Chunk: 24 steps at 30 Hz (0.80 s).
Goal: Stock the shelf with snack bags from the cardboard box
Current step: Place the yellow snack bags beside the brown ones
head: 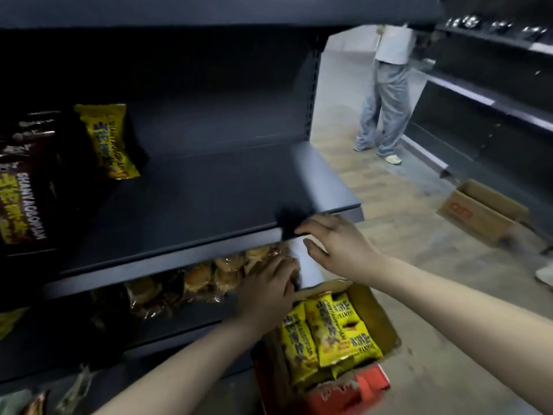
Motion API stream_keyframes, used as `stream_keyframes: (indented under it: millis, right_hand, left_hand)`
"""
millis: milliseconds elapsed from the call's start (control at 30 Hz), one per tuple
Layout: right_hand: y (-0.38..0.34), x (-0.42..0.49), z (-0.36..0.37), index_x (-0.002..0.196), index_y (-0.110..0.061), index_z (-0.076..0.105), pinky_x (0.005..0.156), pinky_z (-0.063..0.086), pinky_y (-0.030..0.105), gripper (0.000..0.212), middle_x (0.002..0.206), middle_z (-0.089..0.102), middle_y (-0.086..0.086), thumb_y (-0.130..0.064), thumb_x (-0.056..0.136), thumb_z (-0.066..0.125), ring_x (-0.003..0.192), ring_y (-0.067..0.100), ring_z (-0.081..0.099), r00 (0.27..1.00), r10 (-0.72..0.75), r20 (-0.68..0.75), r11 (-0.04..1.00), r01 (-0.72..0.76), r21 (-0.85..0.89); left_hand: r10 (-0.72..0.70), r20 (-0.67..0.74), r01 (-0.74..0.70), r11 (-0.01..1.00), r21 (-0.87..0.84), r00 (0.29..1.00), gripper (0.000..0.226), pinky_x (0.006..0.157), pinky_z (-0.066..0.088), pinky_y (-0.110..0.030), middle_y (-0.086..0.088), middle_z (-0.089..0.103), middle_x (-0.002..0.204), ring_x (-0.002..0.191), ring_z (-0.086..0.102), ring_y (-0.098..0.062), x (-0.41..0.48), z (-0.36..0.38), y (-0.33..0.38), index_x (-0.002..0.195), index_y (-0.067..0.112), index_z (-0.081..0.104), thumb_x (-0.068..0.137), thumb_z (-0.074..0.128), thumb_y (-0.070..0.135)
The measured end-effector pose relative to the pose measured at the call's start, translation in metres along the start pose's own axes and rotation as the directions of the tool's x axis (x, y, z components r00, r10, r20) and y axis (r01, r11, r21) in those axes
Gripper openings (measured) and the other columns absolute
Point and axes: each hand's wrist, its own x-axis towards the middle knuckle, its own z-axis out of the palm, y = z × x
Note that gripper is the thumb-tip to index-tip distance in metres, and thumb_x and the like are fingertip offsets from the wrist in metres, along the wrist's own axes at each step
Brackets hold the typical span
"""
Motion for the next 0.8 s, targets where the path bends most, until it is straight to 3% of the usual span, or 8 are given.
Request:
stream_keyframes:
  millis: [67,167,333,433,500,633,800]
  right_hand:
    - [0.01,-0.027,0.005,0.098,-0.016,0.069,0.071,0.048,0.034,0.026,0.099,0.067,0.001,-0.025,0.088,0.047,0.088,0.023,0.063,0.997,-0.079,0.015,0.994,0.08,-0.075]
    - [0.027,-0.067,0.021,0.098,-0.02,0.068,0.069,0.049,0.032,0.028,0.098,0.065,-0.002,-0.027,0.086,0.044,0.086,0.02,0.062,0.993,-0.037,0.109,0.997,0.044,-0.063]
    - [0.054,-0.119,0.057,0.096,-0.019,0.06,0.061,0.05,0.034,0.025,0.091,0.06,0.0,-0.028,0.079,0.044,0.082,0.026,0.062,0.947,0.113,0.301,0.994,-0.107,-0.037]
    - [0.067,-0.139,0.078,0.102,-0.019,0.059,0.062,0.051,0.034,0.026,0.1,0.063,0.001,-0.024,0.078,0.051,0.087,0.027,0.064,0.915,0.181,0.361,0.982,-0.19,-0.009]
    - [0.07,-0.145,0.092,0.112,-0.019,0.058,0.072,0.052,0.037,0.029,0.113,0.06,0.002,-0.025,0.084,0.054,0.102,0.027,0.06,0.88,0.246,0.407,0.964,-0.265,-0.01]
    - [0.07,-0.149,0.12,0.124,-0.018,0.051,0.082,0.05,0.037,0.036,0.124,0.052,0.002,-0.034,0.092,0.047,0.114,0.022,0.051,0.793,0.39,0.468,0.897,-0.441,-0.001]
    - [0.067,-0.141,0.156,0.124,-0.011,0.046,0.087,0.046,0.039,0.042,0.124,0.047,0.009,-0.037,0.091,0.052,0.116,0.028,0.048,0.633,0.501,0.591,0.715,-0.687,0.13]
  left_hand:
    - [-0.051,0.132,0.049,0.999,0.019,0.99,0.023,0.069,0.038,-0.025,0.005,0.057,0.106,0.1,0.055,-0.02,-0.008,0.018,0.007,0.103,0.02,0.062,0.088,0.044,0.018]
    - [-0.156,0.309,0.131,0.986,0.101,0.938,0.038,0.093,0.037,-0.03,0.004,0.049,0.129,0.121,0.045,-0.019,-0.016,0.047,0.013,0.129,0.022,0.05,0.091,0.045,0.02]
    - [-0.389,0.479,0.397,0.913,0.091,0.787,0.039,0.096,0.04,-0.035,-0.004,0.042,0.134,0.123,0.044,-0.025,-0.026,0.093,0.025,0.128,0.018,0.043,0.09,0.039,0.012]
    - [-0.538,0.517,0.577,0.811,0.101,0.666,0.038,0.09,0.042,-0.036,-0.011,0.041,0.132,0.119,0.046,-0.028,-0.029,0.118,0.026,0.125,0.01,0.044,0.089,0.035,0.005]
    - [-0.62,0.531,0.656,0.74,0.149,0.578,0.035,0.087,0.046,-0.037,-0.016,0.044,0.128,0.114,0.05,-0.032,-0.03,0.132,0.024,0.122,0.005,0.045,0.087,0.037,0.002]
    - [-0.717,0.585,0.785,0.584,0.208,0.379,0.041,0.09,0.044,-0.035,-0.022,0.04,0.135,0.119,0.049,-0.035,-0.03,0.149,0.018,0.132,-0.001,0.036,0.093,0.042,0.009]
    - [-0.833,0.49,0.906,0.384,0.177,0.257,0.051,0.099,0.04,-0.04,-0.024,0.039,0.138,0.126,0.044,-0.039,-0.025,0.172,0.017,0.136,-0.003,0.029,0.092,0.05,0.012]
